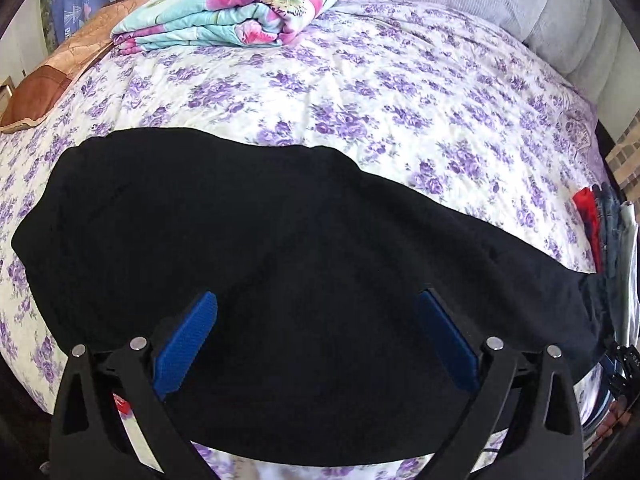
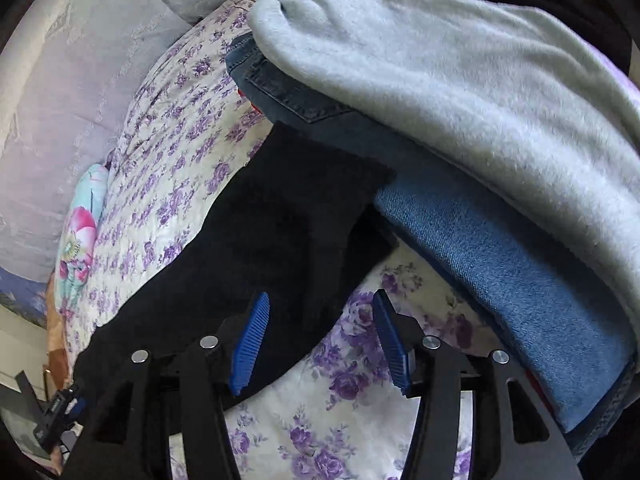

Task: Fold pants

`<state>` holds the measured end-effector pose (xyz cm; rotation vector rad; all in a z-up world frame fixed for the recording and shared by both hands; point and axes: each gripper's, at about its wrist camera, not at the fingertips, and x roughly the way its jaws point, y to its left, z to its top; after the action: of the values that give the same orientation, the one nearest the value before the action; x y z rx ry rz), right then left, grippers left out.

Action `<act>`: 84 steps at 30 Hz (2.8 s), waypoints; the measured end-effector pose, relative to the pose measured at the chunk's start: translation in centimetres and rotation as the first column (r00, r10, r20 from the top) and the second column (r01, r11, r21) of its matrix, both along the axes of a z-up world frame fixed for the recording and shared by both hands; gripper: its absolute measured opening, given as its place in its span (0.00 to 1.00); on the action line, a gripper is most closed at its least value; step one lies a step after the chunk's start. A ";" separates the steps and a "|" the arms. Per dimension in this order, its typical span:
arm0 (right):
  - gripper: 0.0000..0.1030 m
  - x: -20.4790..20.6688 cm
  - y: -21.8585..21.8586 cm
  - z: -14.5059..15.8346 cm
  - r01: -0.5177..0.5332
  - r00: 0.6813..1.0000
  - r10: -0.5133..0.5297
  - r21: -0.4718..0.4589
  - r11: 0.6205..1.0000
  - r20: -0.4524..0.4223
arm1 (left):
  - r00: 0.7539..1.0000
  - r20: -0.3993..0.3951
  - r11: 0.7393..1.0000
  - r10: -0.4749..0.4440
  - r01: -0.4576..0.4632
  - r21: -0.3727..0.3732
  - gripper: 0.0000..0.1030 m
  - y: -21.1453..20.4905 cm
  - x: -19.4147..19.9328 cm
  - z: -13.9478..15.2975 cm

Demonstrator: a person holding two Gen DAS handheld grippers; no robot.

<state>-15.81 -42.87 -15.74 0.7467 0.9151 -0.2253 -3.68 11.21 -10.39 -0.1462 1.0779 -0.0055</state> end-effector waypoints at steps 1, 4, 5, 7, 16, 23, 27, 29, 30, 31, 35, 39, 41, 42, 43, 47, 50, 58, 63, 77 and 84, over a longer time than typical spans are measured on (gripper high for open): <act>0.54 0.2 0.0 -0.1 -0.002 1.000 0.002 0.010 1.000 0.014 | 1.000 -0.008 1.000 0.006 -0.006 -0.002 0.95 -0.3 -0.1 -0.3; 0.58 1.0 0.0 -0.5 -0.024 0.999 0.023 0.019 1.000 0.034 | 1.000 -0.023 1.000 0.021 -0.021 0.006 0.95 -0.8 -0.2 -0.6; 0.61 1.3 0.0 -0.7 -0.029 0.999 0.027 0.028 0.999 0.038 | 1.000 -0.023 1.000 0.021 -0.020 0.012 0.95 -1.0 -0.4 -0.6; 0.62 1.8 -0.2 -0.7 -0.034 0.999 0.033 0.035 0.999 0.040 | 1.000 -0.016 1.000 0.019 -0.019 0.022 0.95 -1.1 -0.6 -0.4; 0.51 2.9 0.5 0.1 -0.049 0.997 0.049 -0.005 0.999 0.058 | 0.999 -0.029 0.999 0.040 -0.039 0.021 0.95 0.2 -0.9 -0.6; 0.17 1.9 0.2 1.1 -0.005 0.994 0.005 0.002 1.000 0.110 | 0.999 -0.016 0.998 0.047 -0.046 0.037 0.95 1.5 -0.8 -0.3; 0.16 1.6 1.3 2.7 -0.004 0.990 0.012 -0.054 0.999 0.138 | 0.999 -0.017 0.999 0.042 -0.042 0.033 0.95 1.7 -0.6 -0.3; 0.16 1.5 1.5 3.2 0.002 0.990 0.007 -0.060 0.998 0.144 | 0.999 -0.018 0.999 0.036 -0.035 0.029 0.95 2.0 -0.6 -0.4; 0.16 1.4 1.6 3.4 0.005 0.989 0.004 -0.065 0.998 0.146 | 0.999 -0.017 0.999 0.033 -0.032 0.026 0.95 2.1 -0.5 -0.4; 0.16 1.3 1.7 3.6 0.007 0.989 0.003 -0.069 0.998 0.147 | 0.999 -0.017 0.999 0.030 -0.030 0.023 0.95 2.2 -0.5 -0.4; 0.16 0.9 2.0 4.3 0.009 0.988 0.006 -0.098 0.995 0.154 | 0.999 -0.021 1.000 0.029 -0.029 0.009 0.95 2.7 -0.5 -0.7; 0.16 1.0 3.0 5.0 -0.004 0.987 0.026 -0.136 0.991 0.159 | 0.999 -0.039 1.000 0.031 -0.031 0.004 0.95 2.9 -0.3 -1.1; 0.16 0.9 3.3 5.2 -0.005 0.986 0.029 -0.145 0.989 0.166 | 0.999 -0.041 0.999 0.031 -0.031 0.012 0.95 2.8 -0.2 -1.2; 0.16 0.9 3.4 5.4 -0.003 0.985 0.028 -0.146 0.989 0.171 | 0.999 -0.040 0.999 0.031 -0.031 0.018 0.96 2.8 -0.2 -1.2; 0.16 0.9 3.5 5.6 -0.004 0.984 0.030 -0.145 0.989 0.175 | 0.999 -0.039 0.999 0.031 -0.030 0.022 0.95 2.7 -0.2 -1.1; 0.16 1.5 4.5 6.7 -0.028 0.981 0.058 -0.159 0.987 0.187 | 0.999 -0.031 0.999 0.029 -0.027 0.047 0.95 2.5 -0.3 -1.0; 0.16 2.5 6.1 8.2 -0.068 0.972 0.106 -0.181 0.981 0.208 | 0.999 -0.022 0.998 0.032 -0.031 0.056 0.95 2.7 -0.5 -0.9; 0.15 6.3 13.7 11.7 -0.250 0.917 0.325 -0.301 0.920 0.230 | 0.996 -0.007 0.995 0.084 -0.083 0.056 0.95 5.3 -1.6 -0.8; 0.15 8.2 19.7 12.0 -0.378 0.861 0.470 -0.372 0.848 0.196 | 0.991 -0.007 0.990 0.135 -0.135 0.044 0.95 7.7 -2.4 -0.8; 0.15 8.5 33.6 8.6 -0.649 0.638 0.768 -0.496 0.577 0.058 | 0.975 -0.006 0.975 0.220 -0.220 0.034 0.96 12.3 -4.1 -0.6; 0.15 7.6 39.1 5.2 -0.779 0.458 0.881 -0.531 0.332 -0.120 | 0.975 -0.023 0.975 0.222 -0.222 0.021 0.96 13.1 -3.9 -1.0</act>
<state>-8.21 -3.73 -10.57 -0.3074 0.8869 0.5347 -7.58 24.28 -11.36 -0.2504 1.0812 0.2081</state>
